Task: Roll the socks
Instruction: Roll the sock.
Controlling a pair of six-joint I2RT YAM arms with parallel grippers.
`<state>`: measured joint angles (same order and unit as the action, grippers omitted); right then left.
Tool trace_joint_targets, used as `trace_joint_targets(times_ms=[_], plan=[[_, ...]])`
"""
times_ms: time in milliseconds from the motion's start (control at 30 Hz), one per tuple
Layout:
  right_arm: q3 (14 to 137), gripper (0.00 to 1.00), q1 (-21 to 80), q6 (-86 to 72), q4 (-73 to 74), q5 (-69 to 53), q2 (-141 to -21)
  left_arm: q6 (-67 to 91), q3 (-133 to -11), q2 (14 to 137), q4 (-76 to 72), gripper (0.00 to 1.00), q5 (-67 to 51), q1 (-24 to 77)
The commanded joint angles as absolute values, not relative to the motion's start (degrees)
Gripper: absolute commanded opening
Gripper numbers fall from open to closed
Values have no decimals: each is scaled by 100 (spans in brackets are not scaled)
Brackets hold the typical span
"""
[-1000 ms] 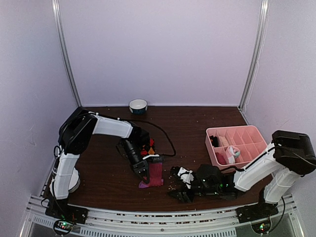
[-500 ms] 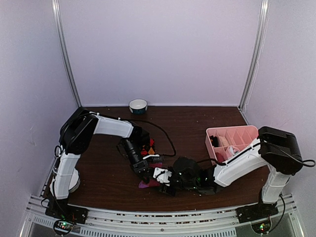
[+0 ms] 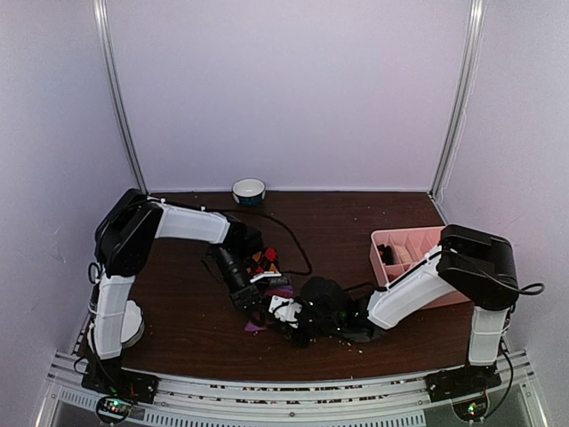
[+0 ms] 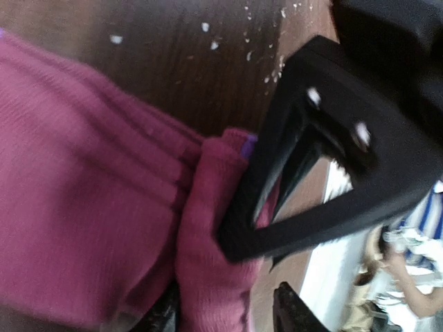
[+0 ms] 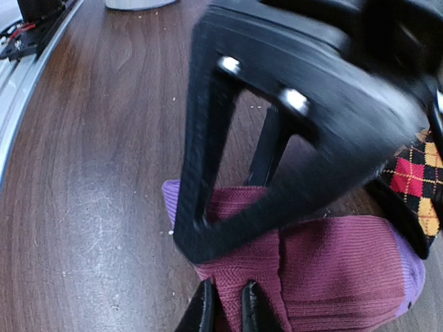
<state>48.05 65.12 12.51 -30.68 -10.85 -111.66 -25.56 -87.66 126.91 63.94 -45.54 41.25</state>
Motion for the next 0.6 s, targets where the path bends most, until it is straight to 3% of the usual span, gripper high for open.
trace_joint_targets(times_ms=[0, 67, 100, 233, 267, 300, 567], plan=[[4631, 11, 6146, 549, -2308, -1768, -11581, -2955, -8236, 11828, 5301, 49, -3803, 3909], [4609, 10, 5966, 221, -2258, -2186, -11649, -3051, -7885, 11458, 4877, 65, -3623, 3887], [4605, 9, 5881, 50, -2232, -2431, -11684, -3088, -7657, 11232, 4608, 68, -3438, 3885], [4524, 7, 5655, -527, -2291, -3096, -11764, -3485, -6934, 10373, 3893, 70, -3053, 3885], [4500, 7, 5624, -626, -2330, -3206, -11776, -3594, -6799, 10200, 3765, 79, -3091, 3889], [4476, 7, 5591, -742, -2365, -3318, -11793, -3723, -6685, 10052, 3647, 95, -3138, 3892], [4707, 7, 5235, -1887, -2380, -4095, -12212, -4513, -6480, 9932, 3661, 96, -2880, 4538]])
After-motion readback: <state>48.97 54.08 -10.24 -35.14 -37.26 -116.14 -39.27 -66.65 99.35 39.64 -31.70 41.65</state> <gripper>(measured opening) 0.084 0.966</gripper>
